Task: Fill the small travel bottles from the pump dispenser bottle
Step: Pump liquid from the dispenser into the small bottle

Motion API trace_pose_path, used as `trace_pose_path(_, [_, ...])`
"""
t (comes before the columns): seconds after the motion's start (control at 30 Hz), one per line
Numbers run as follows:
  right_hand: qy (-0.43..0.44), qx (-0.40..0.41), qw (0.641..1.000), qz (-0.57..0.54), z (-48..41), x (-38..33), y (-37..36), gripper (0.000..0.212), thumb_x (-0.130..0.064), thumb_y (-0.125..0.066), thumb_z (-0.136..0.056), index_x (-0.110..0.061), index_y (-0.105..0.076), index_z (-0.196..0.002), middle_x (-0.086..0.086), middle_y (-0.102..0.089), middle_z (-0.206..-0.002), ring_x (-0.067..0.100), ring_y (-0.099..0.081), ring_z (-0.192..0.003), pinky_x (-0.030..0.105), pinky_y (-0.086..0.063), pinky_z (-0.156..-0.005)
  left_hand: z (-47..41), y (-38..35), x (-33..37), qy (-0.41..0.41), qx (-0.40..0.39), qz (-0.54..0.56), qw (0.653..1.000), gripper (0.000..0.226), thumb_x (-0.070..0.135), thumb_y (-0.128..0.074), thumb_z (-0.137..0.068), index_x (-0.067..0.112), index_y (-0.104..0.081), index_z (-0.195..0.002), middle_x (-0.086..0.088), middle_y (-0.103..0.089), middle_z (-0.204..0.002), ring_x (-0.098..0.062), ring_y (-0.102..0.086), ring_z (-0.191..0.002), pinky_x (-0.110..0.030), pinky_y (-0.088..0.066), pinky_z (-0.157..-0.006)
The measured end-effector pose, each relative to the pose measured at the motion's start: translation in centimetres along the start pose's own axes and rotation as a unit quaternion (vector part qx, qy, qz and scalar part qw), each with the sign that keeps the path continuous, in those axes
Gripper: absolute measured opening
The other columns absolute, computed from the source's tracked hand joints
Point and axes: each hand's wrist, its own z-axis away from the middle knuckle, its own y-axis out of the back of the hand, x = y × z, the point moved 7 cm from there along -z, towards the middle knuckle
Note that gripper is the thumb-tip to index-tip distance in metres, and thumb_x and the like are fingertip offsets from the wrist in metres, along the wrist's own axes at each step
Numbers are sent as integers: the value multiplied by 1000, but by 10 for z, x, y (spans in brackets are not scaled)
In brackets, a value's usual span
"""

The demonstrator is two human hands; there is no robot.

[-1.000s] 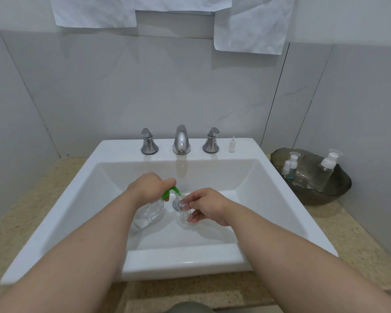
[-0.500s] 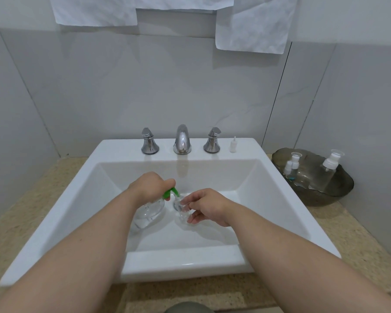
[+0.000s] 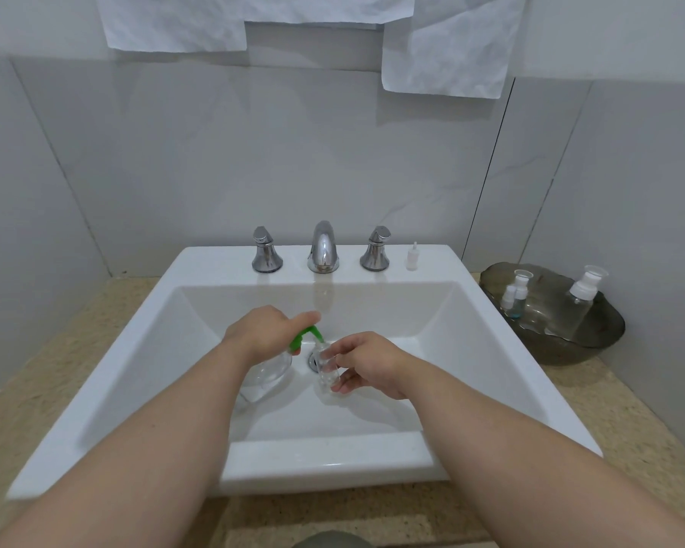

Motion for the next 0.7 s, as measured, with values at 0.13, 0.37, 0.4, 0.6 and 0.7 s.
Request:
trace_pose_path(0.13, [3, -1, 1000, 4, 0, -2, 0, 24, 6, -48, -99, -6, -69, -104, 14, -66, -97, 26, -63, -65, 41, -60, -83, -1, 0, 0, 0, 4, 3, 1000, 72, 77, -49, -88, 18, -72, -55, 3, -59, -60, -21, -59, -64, -34, -44, -71])
trace_pose_path(0.37, [-3, 7, 1000, 7, 0, 0, 2, 23, 5, -50, -99, -2, -68, -112, 14, -67, -99, 26, -63, -64, 39, -61, -79, -2, 0, 3, 2, 0, 15, 1000, 64, 67, -54, -89, 16, -73, -55, 5, -52, -50, -22, -54, -60, -33, -42, -68])
trace_pose_path(0.4, [-4, 7, 1000, 7, 0, 0, 2, 23, 5, -51, -99, -2, -68, -112, 14, -67, -98, 26, -63, -64, 39, -61, -80, -3, 0, 3, 3, 1, 14, 1000, 63, 66, -55, -88, 15, -74, -55, 5, -53, -49, -22, -54, -59, -33, -43, -67])
trace_pose_path(0.6, [-5, 3, 1000, 5, 2, 0, 1, 22, 4, -53, -98, 0, -68, -114, 14, -67, -97, 26, -63, -64, 35, -59, -72, -3, -1, 2, 6, 1, 22, 1000, 59, 61, -55, -85, 15, -75, -56, 7, -56, -48, -22, -54, -58, -32, -42, -66])
trace_pose_path(0.7, [-5, 4, 1000, 4, 1, 0, 1, 21, 5, -54, -98, 0, -68, -112, 13, -67, -95, 26, -63, -65, 34, -59, -70, -2, -1, 2, 9, -2, 30, 999, 57, 61, -54, -83, 15, -75, -56, 4, -62, -57, -22, -55, -60, -33, -43, -67])
